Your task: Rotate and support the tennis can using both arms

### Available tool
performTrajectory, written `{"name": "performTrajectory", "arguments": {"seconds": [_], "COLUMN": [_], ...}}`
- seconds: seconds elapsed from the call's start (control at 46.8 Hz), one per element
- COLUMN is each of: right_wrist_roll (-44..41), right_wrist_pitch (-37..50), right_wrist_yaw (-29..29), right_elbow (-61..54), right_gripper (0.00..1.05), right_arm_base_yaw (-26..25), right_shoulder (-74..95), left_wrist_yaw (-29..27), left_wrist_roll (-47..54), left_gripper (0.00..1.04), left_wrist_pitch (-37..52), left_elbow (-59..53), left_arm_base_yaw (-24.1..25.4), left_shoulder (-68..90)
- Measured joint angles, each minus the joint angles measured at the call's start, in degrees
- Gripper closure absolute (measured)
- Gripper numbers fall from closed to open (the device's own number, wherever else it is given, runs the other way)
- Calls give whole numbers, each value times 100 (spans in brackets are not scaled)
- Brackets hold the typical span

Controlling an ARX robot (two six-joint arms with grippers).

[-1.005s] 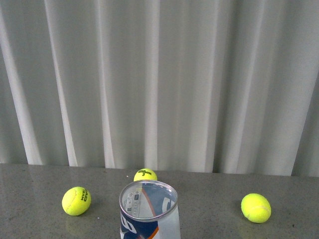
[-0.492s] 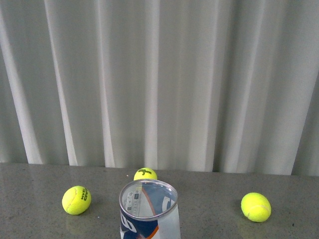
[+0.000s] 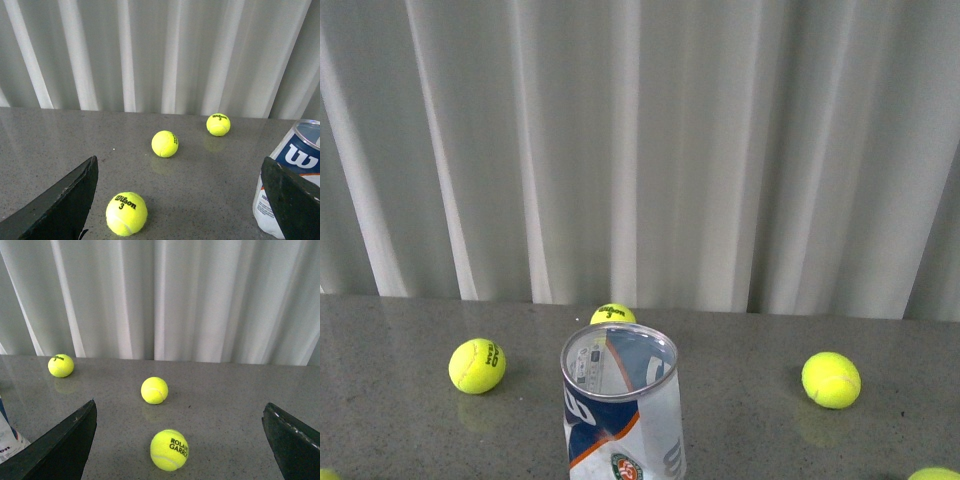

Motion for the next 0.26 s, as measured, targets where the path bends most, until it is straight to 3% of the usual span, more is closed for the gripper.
{"name": "performTrajectory", "arguments": {"seconds": [0.257], "right_wrist_roll": [0], "right_wrist_pitch": [0], "right_wrist_yaw": [0], "right_elbow": [0], "right_gripper": [7], "right_arm_base_yaw": [-2], "right_shoulder": [0], "left_wrist_yaw": [0], "left_wrist_roll": [0], "left_gripper": [7], "left_wrist_pitch": [0], "left_elbow": [-2], "left_arm_base_yaw": [0], "left_shoulder": [0]}}
